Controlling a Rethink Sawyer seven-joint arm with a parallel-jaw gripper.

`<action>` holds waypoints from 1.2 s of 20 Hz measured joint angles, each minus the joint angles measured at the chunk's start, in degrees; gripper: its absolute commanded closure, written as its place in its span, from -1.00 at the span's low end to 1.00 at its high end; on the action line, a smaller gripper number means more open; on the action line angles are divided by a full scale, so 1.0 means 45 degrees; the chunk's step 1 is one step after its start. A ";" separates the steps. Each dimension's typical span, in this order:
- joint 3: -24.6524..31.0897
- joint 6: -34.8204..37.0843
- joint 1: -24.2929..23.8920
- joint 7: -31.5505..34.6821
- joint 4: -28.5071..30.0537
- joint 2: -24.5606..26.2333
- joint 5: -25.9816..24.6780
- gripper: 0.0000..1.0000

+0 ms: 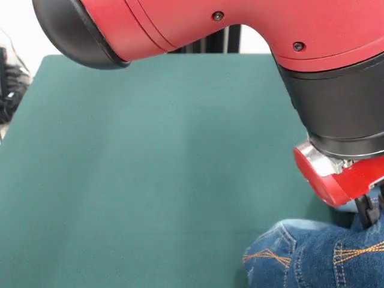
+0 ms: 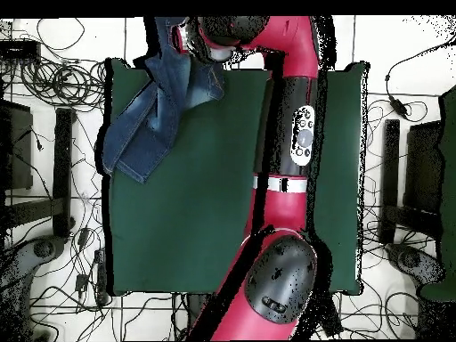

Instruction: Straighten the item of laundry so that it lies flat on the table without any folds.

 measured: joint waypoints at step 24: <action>-0.1709 -0.0905 -0.2096 0.0040 0.2320 -0.0128 0.4519 1.00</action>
